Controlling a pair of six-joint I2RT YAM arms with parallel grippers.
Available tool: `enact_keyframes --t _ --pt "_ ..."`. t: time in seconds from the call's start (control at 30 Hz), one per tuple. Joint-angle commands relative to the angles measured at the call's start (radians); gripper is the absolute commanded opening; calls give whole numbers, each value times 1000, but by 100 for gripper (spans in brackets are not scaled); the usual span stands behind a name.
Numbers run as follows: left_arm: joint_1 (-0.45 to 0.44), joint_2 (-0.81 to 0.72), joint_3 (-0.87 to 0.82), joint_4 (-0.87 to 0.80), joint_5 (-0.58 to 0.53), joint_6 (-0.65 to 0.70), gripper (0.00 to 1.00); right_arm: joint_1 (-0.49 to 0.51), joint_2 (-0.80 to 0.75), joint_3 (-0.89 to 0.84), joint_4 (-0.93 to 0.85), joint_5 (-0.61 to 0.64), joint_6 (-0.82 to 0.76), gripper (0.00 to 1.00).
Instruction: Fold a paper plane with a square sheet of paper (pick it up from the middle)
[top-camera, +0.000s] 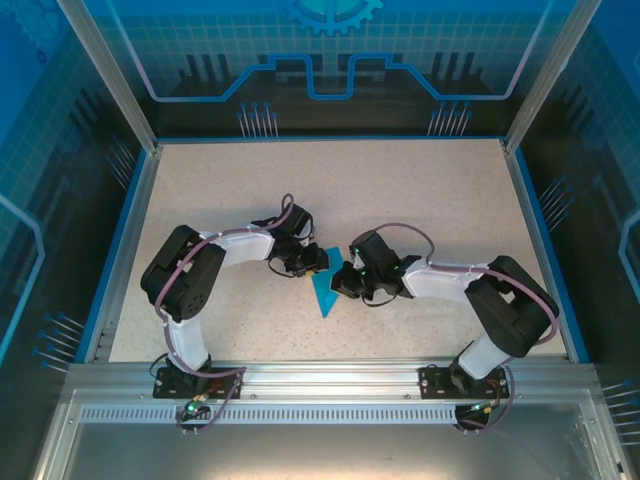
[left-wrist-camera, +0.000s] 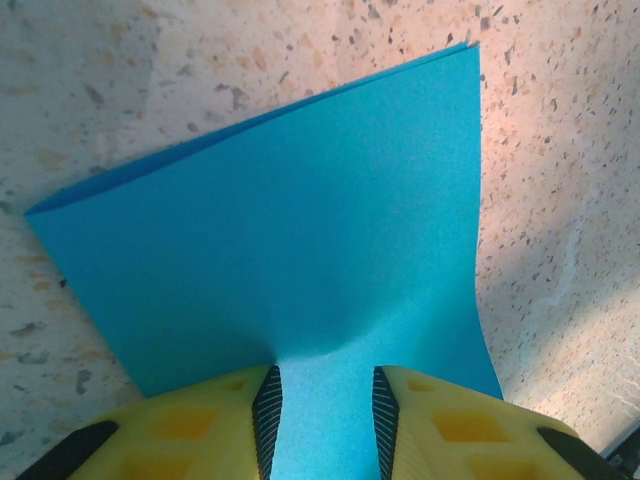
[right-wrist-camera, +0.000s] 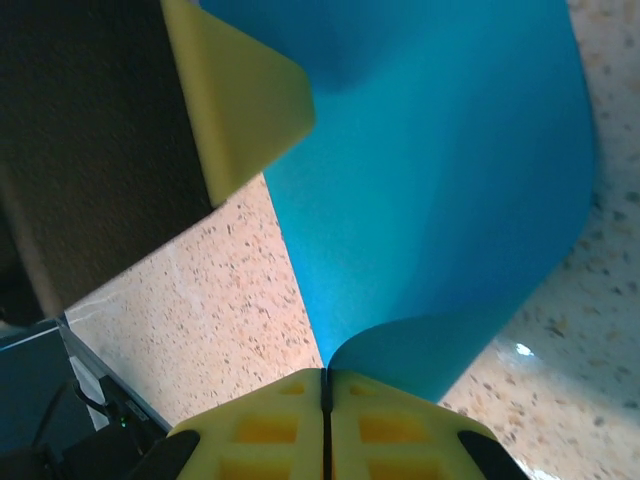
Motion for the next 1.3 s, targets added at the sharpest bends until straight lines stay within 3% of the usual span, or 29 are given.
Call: enact_keyframes --t 0.0,1.27 --pt "2 11 -12 -18 -8 13 33 15 34 33 31 -14 0 6" --pt "4 -3 -15 -22 -2 11 35 31 174 89 49 -12 -19 6"
